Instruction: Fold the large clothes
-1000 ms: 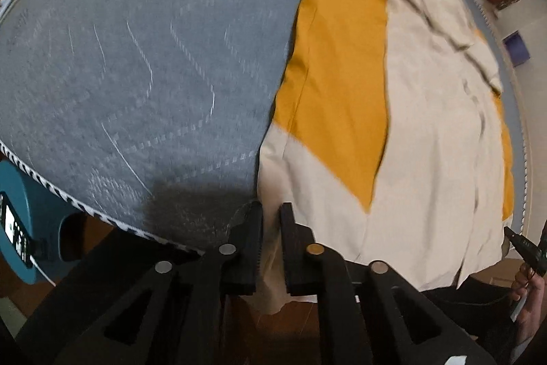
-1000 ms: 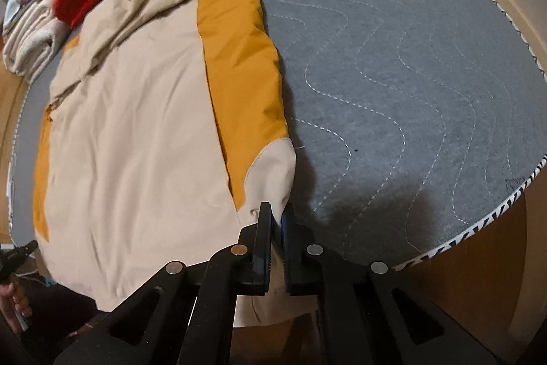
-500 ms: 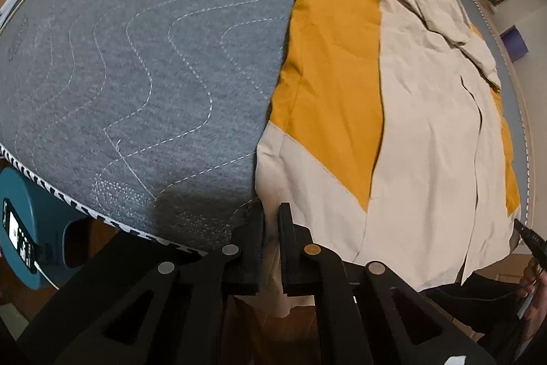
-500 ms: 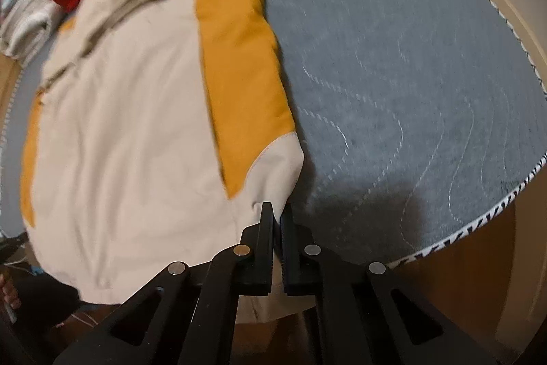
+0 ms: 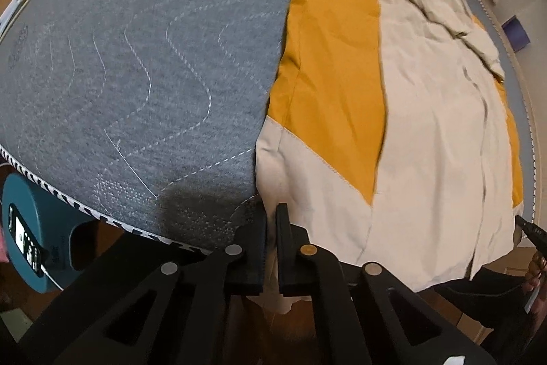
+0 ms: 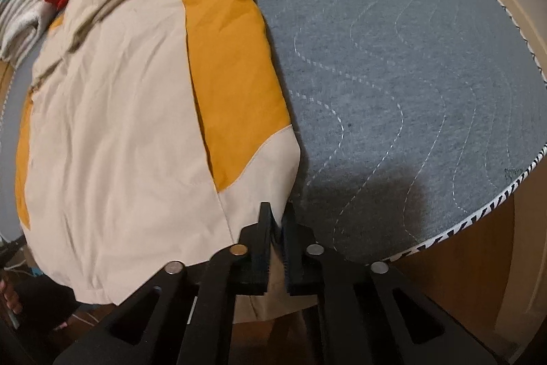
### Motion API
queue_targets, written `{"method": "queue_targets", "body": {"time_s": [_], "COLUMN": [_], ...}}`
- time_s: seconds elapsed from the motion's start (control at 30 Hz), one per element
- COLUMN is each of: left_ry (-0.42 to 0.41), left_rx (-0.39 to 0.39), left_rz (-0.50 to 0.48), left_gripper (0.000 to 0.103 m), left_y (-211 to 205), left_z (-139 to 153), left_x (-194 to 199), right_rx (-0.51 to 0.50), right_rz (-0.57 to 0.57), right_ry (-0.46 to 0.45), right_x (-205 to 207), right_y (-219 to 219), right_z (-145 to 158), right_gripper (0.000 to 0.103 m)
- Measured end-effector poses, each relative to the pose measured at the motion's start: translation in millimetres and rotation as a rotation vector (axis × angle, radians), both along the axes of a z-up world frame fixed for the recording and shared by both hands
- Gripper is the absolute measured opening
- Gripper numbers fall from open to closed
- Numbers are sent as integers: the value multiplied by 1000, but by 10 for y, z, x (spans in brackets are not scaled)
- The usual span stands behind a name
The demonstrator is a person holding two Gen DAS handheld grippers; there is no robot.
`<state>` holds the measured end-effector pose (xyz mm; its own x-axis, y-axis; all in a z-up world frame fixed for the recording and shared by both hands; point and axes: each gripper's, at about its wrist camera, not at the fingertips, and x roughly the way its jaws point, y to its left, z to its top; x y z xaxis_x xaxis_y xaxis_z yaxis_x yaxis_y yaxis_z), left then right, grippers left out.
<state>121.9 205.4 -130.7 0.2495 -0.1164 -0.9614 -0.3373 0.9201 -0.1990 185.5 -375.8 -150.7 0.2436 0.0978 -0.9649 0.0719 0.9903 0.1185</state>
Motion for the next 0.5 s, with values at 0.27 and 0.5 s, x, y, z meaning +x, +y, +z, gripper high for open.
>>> {"method": "queue_targets", "body": {"time_s": [0.27, 0.5], "left_ry": [-173, -316], "left_rx": [-37, -126], "left_rz": [-50, -123], "left_gripper": [1, 1], "left_y": [-88, -12], "left_z": [704, 1411], "left_x": [-159, -427], "right_rx": [109, 231], "right_rz": [7, 58], "right_ry": [-159, -315], "right_x": [-170, -418], "right_y": [-13, 2], "right_z": [597, 1432], "right_gripper": [3, 2]}}
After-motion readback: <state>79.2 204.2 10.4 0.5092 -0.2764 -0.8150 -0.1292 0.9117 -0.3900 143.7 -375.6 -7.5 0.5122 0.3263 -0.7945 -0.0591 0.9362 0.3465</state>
